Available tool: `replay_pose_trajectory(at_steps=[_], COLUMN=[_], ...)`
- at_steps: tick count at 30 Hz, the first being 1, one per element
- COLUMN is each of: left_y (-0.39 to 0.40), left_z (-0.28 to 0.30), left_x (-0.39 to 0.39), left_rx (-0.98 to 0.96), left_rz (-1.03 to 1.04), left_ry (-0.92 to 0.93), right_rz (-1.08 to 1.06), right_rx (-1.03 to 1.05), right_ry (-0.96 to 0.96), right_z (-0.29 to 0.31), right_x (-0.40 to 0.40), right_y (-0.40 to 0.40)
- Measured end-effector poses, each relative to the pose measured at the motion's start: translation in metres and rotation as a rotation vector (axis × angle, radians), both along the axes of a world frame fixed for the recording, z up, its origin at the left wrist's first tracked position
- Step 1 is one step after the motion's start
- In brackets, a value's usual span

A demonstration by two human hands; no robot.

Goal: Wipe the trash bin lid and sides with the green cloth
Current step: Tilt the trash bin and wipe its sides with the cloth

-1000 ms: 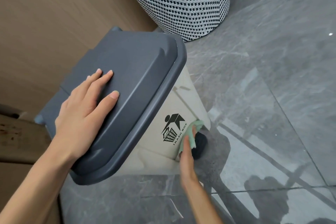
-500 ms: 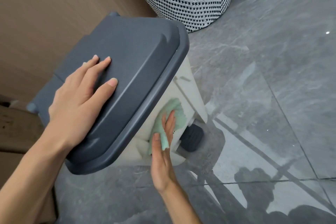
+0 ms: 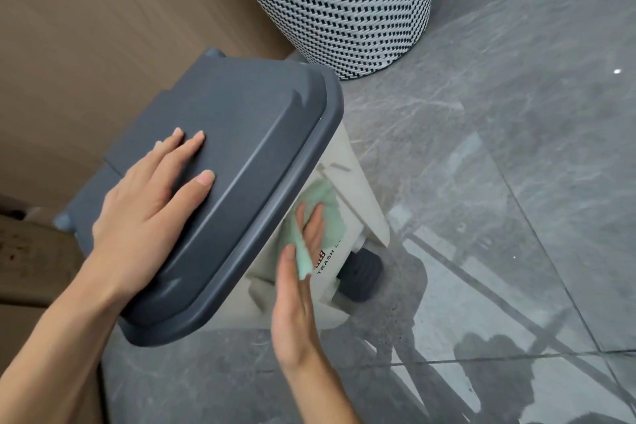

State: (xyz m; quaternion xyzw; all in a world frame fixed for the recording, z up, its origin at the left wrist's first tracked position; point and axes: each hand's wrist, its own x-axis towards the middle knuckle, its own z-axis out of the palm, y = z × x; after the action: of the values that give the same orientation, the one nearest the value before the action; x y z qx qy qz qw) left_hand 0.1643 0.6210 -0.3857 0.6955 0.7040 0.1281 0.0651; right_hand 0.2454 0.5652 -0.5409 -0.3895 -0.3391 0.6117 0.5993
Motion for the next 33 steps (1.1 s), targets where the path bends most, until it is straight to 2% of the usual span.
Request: replay_pose_trajectory(at_steps=[5, 8, 12, 15, 17, 22, 30, 33], left_y=[0.000, 0.001, 0.002, 0.002, 0.003, 0.004, 0.001, 0.006], left_z=[0.000, 0.001, 0.000, 0.000, 0.000, 0.001, 0.005, 0.012], left_x=[-0.001, -0.001, -0.003, -0.003, -0.004, -0.004, -0.001, 0.007], left_rx=[0.004, -0.003, -0.008, -0.007, -0.014, -0.037, -0.042, 0.032], left_rz=[-0.004, 0.008, 0.000, 0.010, 0.003, -0.005, -0.002, 0.033], left_ry=[-0.016, 0.007, 0.047, 0.051, 0.081, 0.123, 0.141, 0.184], right_rz=[-0.149, -0.172, -0.119, -0.001, 0.041, 0.050, 0.168, 0.169], right_rx=[0.096, 0.059, -0.123, -0.402, -0.498, -0.530, -0.354, -0.304], right_ry=[-0.082, -0.134, -0.003, 0.110, 0.174, 0.354, 0.356, 0.401], right_z=[0.000, -0.023, -0.075, -0.117, -0.130, -0.079, -0.024, -0.001], right_x=[0.005, -0.002, -0.005, -0.008, 0.001, 0.048, 0.131, 0.161], right_y=[0.029, 0.036, 0.035, 0.034, 0.034, 0.023, 0.031, 0.051])
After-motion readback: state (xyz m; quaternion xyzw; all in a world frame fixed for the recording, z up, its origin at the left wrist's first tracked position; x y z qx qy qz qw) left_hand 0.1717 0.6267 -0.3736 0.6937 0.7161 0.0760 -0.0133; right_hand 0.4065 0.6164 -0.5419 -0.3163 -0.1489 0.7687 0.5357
